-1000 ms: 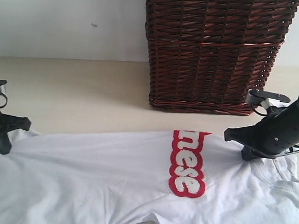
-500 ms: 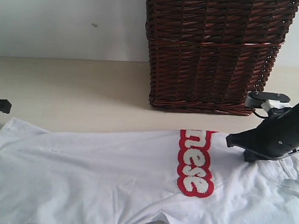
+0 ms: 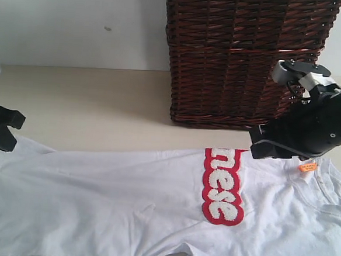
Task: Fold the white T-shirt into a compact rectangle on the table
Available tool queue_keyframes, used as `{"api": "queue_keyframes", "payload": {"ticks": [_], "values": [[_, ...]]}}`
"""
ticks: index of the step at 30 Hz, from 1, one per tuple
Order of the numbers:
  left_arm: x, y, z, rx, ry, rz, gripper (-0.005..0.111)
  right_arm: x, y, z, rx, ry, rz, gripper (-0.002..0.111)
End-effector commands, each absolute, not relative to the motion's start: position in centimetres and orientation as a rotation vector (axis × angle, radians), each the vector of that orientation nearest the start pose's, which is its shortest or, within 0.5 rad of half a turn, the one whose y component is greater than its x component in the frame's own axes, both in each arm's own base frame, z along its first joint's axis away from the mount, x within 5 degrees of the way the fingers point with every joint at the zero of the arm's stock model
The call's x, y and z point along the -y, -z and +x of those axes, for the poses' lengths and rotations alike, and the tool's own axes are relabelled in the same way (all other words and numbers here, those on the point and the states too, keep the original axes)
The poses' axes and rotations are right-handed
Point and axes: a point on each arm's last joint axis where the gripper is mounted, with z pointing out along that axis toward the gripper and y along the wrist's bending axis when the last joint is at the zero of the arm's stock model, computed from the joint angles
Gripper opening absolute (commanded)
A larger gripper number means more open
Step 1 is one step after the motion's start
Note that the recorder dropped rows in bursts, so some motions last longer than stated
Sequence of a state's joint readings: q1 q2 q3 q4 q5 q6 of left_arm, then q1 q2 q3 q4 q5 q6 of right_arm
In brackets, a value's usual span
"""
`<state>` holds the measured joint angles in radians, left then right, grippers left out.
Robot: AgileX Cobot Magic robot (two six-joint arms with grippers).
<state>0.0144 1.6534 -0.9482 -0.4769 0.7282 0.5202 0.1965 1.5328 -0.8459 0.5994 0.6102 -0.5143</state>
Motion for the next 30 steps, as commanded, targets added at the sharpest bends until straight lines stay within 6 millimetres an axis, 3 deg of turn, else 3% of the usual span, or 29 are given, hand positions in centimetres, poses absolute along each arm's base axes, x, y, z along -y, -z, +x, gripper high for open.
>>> {"api": "queue_keyframes", "payload": {"ticks": [1, 5, 8, 11, 14, 20, 24, 28, 29, 30], "values": [[5.9, -20.8, 28.0, -2.628, 0.612, 0.561, 0.005, -8.6, -21.3, 25.8, -2.733, -0.558, -0.443, 0.044], [13.3, -22.2, 24.2, -2.339, 0.848, 1.158, 0.032, -8.1, -22.2, 24.9, -2.76, -0.504, -0.478, 0.043], [18.6, -22.0, 20.0, -2.144, 0.835, 1.596, 0.05, -7.2, -23.2, 24.3, -2.756, -0.382, -0.462, 0.043], [22.6, -20.9, 16.0, -1.954, 0.691, 1.872, 0.053, -6.5, -24.5, 23.8, -2.713, -0.29, -0.411, 0.043], [25.7, -19.4, 12.6, -1.741, 0.565, 2.006, 0.053, -6.4, -25.3, 23.6, -2.674, -0.29, -0.38, 0.043], [30.1, -16.5, 7.1, -1.507, 0.463, 2.087, 0.063, -6.5, -25.5, 23.5, -2.669, -0.305, -0.37, 0.043], [31.4, -15.2, 6.6, -1.516, 0.414, 1.983, 0.061, -6.6, -25.5, 23.4, -2.669, -0.323, -0.37, 0.043], [31.2, -16.8, 8.5, -1.603, 0.42, 1.765, 0.036, -6.7, -25.5, 23.3, -2.671, -0.35, -0.382, 0.043], [30.4, -18.2, 9.6, -1.67, 0.459, 1.686, 0.018, -6.8, -25.5, 23.3, -2.67, -0.357, -0.379, 0.043], [30.0, -19.0, 10.0, -1.692, 0.483, 1.653, 0.01, -6.8, -25.5, 23.3, -2.67, -0.357, -0.379, 0.043]]}}
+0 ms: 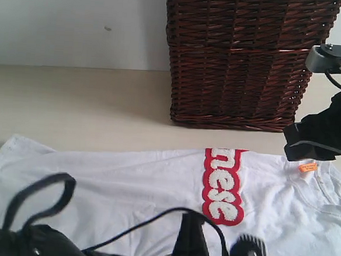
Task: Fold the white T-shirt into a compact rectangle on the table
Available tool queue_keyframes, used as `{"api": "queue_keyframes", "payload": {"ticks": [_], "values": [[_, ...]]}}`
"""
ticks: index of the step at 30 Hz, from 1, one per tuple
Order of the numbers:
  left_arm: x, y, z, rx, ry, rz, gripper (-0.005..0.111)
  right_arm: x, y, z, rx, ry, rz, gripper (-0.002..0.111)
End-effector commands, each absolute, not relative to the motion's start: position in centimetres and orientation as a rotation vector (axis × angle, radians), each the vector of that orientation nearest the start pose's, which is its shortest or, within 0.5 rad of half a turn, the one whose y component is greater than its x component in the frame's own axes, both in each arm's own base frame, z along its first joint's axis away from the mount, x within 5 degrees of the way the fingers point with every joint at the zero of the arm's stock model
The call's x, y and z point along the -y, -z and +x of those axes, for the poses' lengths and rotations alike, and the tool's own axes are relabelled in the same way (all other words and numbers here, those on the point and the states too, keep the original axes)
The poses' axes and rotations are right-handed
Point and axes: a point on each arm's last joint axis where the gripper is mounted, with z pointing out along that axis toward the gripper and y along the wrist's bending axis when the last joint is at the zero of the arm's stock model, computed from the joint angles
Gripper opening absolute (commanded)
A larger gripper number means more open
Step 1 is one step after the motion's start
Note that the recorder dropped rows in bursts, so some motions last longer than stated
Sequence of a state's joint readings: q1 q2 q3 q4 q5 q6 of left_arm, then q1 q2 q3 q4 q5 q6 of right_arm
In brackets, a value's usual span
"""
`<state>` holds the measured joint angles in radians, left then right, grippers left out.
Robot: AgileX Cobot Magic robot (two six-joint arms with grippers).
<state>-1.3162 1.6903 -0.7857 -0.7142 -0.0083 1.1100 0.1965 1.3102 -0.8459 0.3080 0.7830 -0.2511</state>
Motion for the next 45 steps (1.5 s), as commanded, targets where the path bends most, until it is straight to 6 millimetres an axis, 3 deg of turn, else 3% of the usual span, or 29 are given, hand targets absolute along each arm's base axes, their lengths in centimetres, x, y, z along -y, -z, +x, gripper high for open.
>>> {"api": "queue_keyframes", "payload": {"ticks": [1, 4, 5, 10, 14, 17, 27, 40, 45], "values": [[28.6, -20.8, 11.0, -1.74, 0.537, 1.611, 0.0, -6.8, -25.5, 23.3, -2.67, -0.357, -0.379, 0.043], [25.6, -24.0, 12.5, -1.846, 0.637, 1.445, 0.0, -6.8, -25.5, 23.3, -2.67, -0.357, -0.379, 0.043], [23.7, -25.7, 13.0, -1.864, 0.661, 1.344, 0.0, -6.8, -25.5, 23.3, -2.67, -0.357, -0.379, 0.043], [17.2, -30.1, 11.1, -1.71, 0.682, 1.039, 0.0, -6.8, -25.5, 23.3, -2.67, -0.357, -0.379, 0.043], [12.1, -31.2, 8.6, -1.525, 0.663, 0.852, 0.0, -6.8, -25.5, 23.3, -2.671, -0.358, -0.376, 0.043], [9.6, -31.2, 6.6, -1.438, 0.699, 0.817, 0.0, -6.8, -25.5, 23.4, -2.667, -0.367, -0.366, 0.043], [7.2, -31.1, 3.1, -1.351, 0.82, 0.939, 0.0, -6.8, -25.6, 23.5, -2.651, -0.363, -0.36, 0.043], [7.2, -31.1, 3.1, -1.349, 0.82, 0.936, 0.0, -6.9, -25.6, 23.5, -2.652, -0.368, -0.353, 0.043], [7.2, -29.9, 3.4, -1.368, 0.753, 0.961, 0.0, -6.9, -25.6, 23.5, -2.652, -0.368, -0.353, 0.043]]}}
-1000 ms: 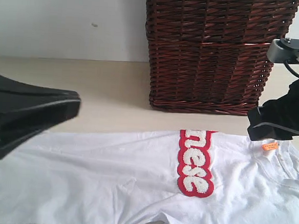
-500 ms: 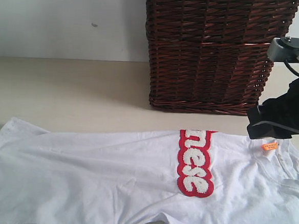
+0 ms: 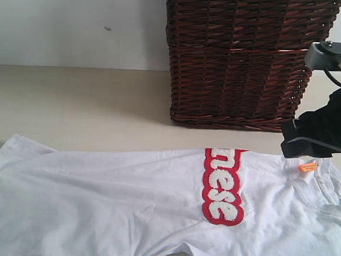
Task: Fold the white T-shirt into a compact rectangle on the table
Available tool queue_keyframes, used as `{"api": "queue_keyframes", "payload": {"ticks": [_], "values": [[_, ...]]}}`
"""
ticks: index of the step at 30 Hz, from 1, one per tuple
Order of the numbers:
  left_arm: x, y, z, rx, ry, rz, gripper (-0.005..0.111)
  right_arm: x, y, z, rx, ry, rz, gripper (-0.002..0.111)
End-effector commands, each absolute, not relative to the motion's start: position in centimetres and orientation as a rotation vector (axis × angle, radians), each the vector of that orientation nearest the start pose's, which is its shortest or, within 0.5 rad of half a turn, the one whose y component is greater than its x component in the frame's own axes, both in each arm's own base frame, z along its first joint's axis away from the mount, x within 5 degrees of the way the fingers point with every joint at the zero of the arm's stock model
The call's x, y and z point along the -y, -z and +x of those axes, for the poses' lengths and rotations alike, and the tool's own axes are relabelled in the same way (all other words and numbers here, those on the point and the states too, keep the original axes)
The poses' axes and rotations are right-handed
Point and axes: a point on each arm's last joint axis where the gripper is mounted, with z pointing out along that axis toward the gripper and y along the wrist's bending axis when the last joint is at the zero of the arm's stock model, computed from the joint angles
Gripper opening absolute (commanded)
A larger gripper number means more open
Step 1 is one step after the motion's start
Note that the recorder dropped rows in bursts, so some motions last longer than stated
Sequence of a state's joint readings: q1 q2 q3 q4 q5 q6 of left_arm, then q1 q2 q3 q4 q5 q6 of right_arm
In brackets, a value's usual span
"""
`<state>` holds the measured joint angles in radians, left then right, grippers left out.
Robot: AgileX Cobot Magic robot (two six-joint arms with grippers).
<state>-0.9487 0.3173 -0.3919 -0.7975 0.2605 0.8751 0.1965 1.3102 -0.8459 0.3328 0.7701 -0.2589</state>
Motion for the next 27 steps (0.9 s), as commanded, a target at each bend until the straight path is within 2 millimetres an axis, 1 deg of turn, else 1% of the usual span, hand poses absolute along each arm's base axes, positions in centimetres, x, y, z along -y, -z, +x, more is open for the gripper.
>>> {"api": "queue_keyframes", "payload": {"ticks": [1, 3, 5, 7, 10, 12, 18, 23, 27], "values": [[7.2, -29.8, 3.5, -1.386, 0.753, 0.939, 0.0, -6.9, -25.6, 23.5, -2.652, -0.368, -0.353, 0.043], [7.0, -29.6, 3.9, -1.458, 0.776, 0.852, 0.0, -6.9, -25.6, 23.5, -2.652, -0.368, -0.353, 0.043], [6.6, -29.4, 4.5, -1.534, 0.743, 0.759, 0.0, -6.9, -25.6, 23.5, -2.652, -0.368, -0.353, 0.043], [5.9, -29.1, 5.3, -1.618, 0.701, 0.616, 0.0, -6.9, -25.6, 23.5, -2.652, -0.368, -0.353, 0.043], [4.8, -29.1, 6.1, -1.683, 0.652, 0.395, 0.0, -6.9, -25.6, 23.5, -2.652, -0.368, -0.353, 0.043], [4.2, -29.0, 6.2, -1.688, 0.634, 0.286, 0.0, -6.9, -25.6, 23.5, -2.649, -0.368, -0.352, 0.043], [2.4, -27.3, 5.4, -1.642, 0.514, 0.128, 0.0, -6.9, -25.6, 23.5, -2.649, -0.37, -0.351, 0.043], [1.4, -25.8, 4.7, -1.596, 0.411, 0.007, 0.0, -6.9, -25.6, 23.5, -2.649, -0.37, -0.351, 0.043], [0.6, -24.8, 4.5, -1.566, 0.294, -0.109, 0.0, -6.9, -25.6, 23.5, -2.649, -0.37, -0.351, 0.043]]}}
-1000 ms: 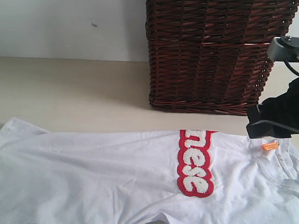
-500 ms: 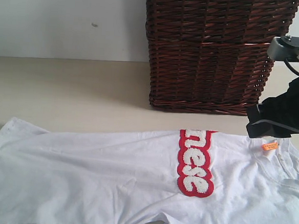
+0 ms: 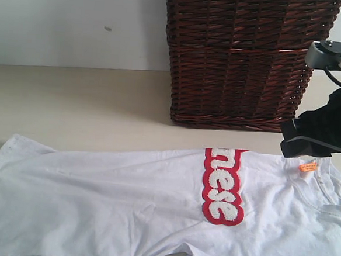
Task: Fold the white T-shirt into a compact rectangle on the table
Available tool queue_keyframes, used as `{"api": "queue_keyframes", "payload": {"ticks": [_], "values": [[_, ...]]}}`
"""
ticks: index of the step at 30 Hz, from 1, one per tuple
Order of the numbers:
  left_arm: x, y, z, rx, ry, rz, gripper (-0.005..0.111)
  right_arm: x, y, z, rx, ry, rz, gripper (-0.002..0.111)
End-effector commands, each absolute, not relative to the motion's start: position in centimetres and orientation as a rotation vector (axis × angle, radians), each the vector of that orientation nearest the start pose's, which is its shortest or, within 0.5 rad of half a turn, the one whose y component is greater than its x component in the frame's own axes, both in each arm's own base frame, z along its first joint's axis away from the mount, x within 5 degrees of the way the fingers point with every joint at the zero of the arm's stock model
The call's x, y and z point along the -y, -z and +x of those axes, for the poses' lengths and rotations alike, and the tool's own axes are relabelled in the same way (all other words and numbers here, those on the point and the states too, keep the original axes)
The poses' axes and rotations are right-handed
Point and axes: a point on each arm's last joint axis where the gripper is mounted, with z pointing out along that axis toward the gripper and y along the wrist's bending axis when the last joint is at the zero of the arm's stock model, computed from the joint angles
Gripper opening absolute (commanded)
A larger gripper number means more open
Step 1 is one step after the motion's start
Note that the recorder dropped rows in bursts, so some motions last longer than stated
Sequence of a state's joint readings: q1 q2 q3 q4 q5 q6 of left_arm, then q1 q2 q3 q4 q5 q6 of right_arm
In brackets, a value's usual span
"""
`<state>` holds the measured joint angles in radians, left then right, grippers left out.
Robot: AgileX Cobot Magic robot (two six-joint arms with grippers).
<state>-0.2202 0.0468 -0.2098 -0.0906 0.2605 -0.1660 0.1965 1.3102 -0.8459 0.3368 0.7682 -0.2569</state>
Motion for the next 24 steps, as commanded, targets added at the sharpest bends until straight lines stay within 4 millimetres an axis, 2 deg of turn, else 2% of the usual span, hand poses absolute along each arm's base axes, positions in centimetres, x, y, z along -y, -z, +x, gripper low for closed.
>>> {"api": "queue_keyframes", "payload": {"ticks": [1, 5, 10, 12, 13, 20, 24], "values": [[0.5, -24.5, 4.6, -1.572, 0.268, -0.135, 0.0, -6.9, -25.6, 23.5, -2.649, -0.37, -0.351, 0.043], [-0.2, -23.2, 4.9, -1.593, 0.153, -0.235, 0.0, -6.9, -25.6, 23.5, -2.649, -0.37, -0.351, 0.043], [-0.6, -20.7, 5.5, -1.57, 0.087, -0.259, 0.0, -6.9, -25.6, 23.6, -2.645, -0.369, -0.349, 0.043], [-0.6, -20.9, 5.6, -1.507, 0.084, -0.254, 0.0, -6.9, -25.6, 23.6, -2.645, -0.369, -0.349, 0.043], [-0.6, -20.5, 5.6, -1.557, 0.069, -0.246, 0.0, -6.9, -25.6, 23.6, -2.645, -0.369, -0.349, 0.043], [-0.7, -20.4, 5.6, -1.581, -0.015, -0.174, 0.0, -6.9, -25.6, 23.6, -2.645, -0.369, -0.349, 0.043], [-0.7, -19.8, 5.6, -1.651, -0.072, -0.121, 0.0, -6.9, -25.6, 23.6, -2.645, -0.369, -0.349, 0.043]]}}
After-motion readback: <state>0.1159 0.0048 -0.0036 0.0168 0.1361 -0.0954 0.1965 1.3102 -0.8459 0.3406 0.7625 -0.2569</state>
